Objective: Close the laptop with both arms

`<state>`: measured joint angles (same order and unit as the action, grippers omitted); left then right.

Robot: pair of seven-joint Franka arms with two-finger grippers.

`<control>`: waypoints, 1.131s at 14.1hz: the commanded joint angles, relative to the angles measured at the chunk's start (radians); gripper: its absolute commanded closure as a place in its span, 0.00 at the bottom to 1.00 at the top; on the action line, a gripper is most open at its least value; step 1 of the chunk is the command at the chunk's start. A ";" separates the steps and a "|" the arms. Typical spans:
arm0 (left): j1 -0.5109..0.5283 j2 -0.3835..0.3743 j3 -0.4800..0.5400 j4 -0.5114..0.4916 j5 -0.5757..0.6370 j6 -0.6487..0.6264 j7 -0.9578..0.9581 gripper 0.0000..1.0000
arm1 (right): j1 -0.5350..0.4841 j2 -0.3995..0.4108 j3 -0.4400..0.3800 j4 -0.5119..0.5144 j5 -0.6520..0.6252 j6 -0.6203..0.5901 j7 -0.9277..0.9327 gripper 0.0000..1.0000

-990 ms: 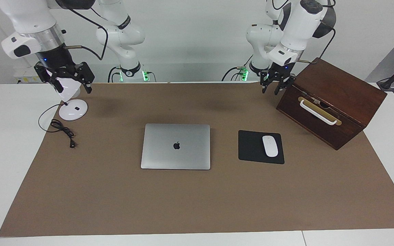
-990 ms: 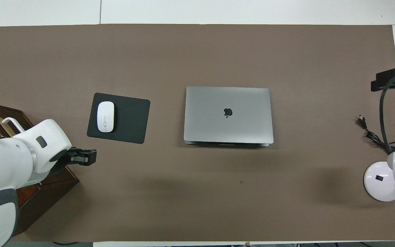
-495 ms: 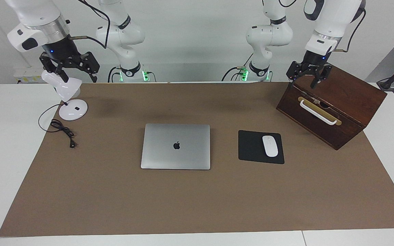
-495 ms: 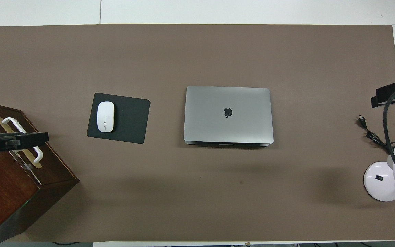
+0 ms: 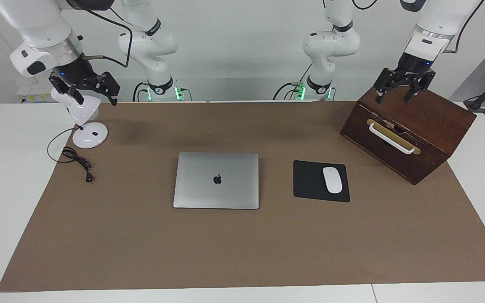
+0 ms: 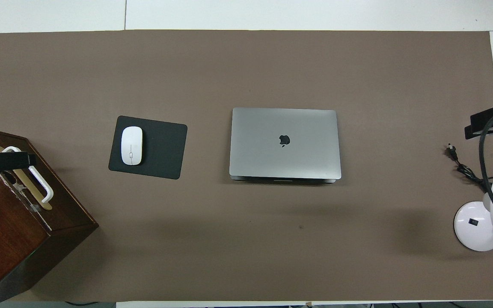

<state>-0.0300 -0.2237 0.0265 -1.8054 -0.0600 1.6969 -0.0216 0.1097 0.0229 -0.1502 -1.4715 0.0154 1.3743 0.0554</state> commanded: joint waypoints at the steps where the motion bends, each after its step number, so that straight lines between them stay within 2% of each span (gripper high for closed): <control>1: 0.031 0.104 -0.010 0.133 0.011 -0.091 -0.006 0.00 | -0.001 -0.031 -0.003 -0.062 -0.012 0.023 -0.015 0.00; 5: 0.021 0.141 -0.011 0.124 0.017 -0.089 -0.006 0.00 | -0.001 -0.031 -0.003 -0.061 -0.012 0.023 -0.017 0.00; 13: 0.021 0.141 -0.013 0.124 0.019 -0.092 -0.006 0.00 | -0.002 -0.032 -0.003 -0.064 -0.012 0.022 -0.025 0.00; 16: 0.015 0.144 -0.016 0.129 0.089 -0.083 0.005 0.00 | -0.002 -0.032 -0.008 -0.064 -0.026 0.023 -0.046 0.00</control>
<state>-0.0119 -0.0903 0.0142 -1.7063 -0.0142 1.6352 -0.0211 0.1101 0.0202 -0.1568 -1.4979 0.0144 1.3761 0.0495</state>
